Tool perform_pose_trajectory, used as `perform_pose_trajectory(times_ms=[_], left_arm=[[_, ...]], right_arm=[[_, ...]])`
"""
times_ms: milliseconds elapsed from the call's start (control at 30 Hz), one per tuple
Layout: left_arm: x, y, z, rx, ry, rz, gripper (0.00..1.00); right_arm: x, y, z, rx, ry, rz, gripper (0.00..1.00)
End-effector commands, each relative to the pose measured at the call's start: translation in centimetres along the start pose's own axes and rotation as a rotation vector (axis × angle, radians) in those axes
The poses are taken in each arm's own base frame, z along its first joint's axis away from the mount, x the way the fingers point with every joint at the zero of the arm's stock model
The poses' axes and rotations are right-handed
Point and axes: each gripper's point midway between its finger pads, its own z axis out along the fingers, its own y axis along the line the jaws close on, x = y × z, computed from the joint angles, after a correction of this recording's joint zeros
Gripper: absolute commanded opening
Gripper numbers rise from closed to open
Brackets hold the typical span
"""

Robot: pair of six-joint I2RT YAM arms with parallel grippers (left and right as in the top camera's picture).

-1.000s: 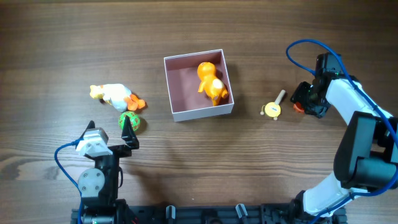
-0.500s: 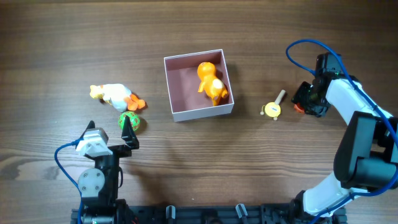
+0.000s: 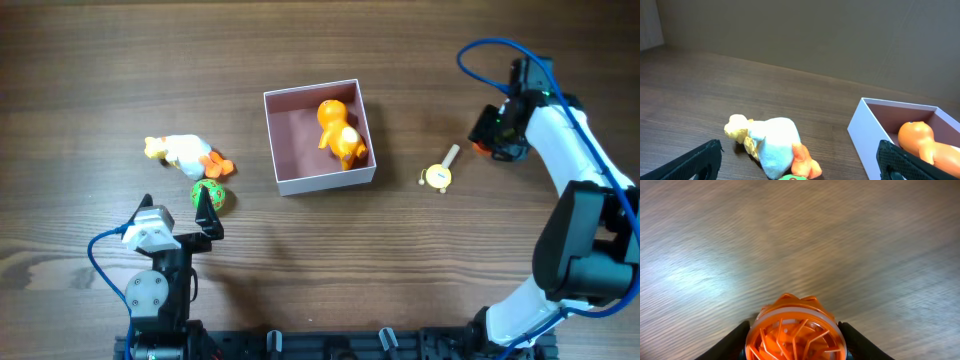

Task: Pack container
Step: 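Carry the gear with the right gripper into the box and release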

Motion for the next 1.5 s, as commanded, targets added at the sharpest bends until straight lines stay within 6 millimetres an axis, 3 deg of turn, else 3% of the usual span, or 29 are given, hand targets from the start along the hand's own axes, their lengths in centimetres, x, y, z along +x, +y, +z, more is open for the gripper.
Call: perform_pose_trajectory(times_ms=[0, 267, 400, 533, 667, 833, 1067, 1467], left_arm=[[0.1, 0.2, 0.0, -0.009, -0.004, 0.023, 1.0], [0.1, 0.2, 0.0, -0.009, -0.004, 0.023, 1.0], [0.1, 0.2, 0.0, -0.009, -0.004, 0.023, 1.0], [0.1, 0.2, 0.0, -0.009, -0.004, 0.023, 1.0], [0.1, 0.2, 0.0, -0.009, -0.004, 0.023, 1.0], [0.1, 0.2, 0.0, -0.009, -0.004, 0.023, 1.0], [0.1, 0.2, 0.0, -0.009, -0.004, 0.023, 1.0], [0.1, 0.2, 0.0, -0.009, -0.004, 0.023, 1.0]], right_arm=[[-0.9, 5.1, -2.0, -0.066, -0.033, -0.163, 0.53], [1.9, 16.3, -7.8, -0.258, -0.025, -0.385, 0.53], [4.0, 20.1, -10.2, -0.308, -0.03, -0.475, 0.53], [7.5, 24.4, -12.5, -0.394, -0.02, -0.584, 0.53], [12.0, 27.1, -13.4, -0.425, 0.017, -0.676, 0.53], [15.3, 28.3, -13.6, -0.407, 0.025, -0.76, 0.54], [18.4, 28.8, -10.9, -0.393, 0.028, -0.82, 0.54], [20.0, 28.1, -5.8, -0.34, 0.09, -0.829, 0.54]])
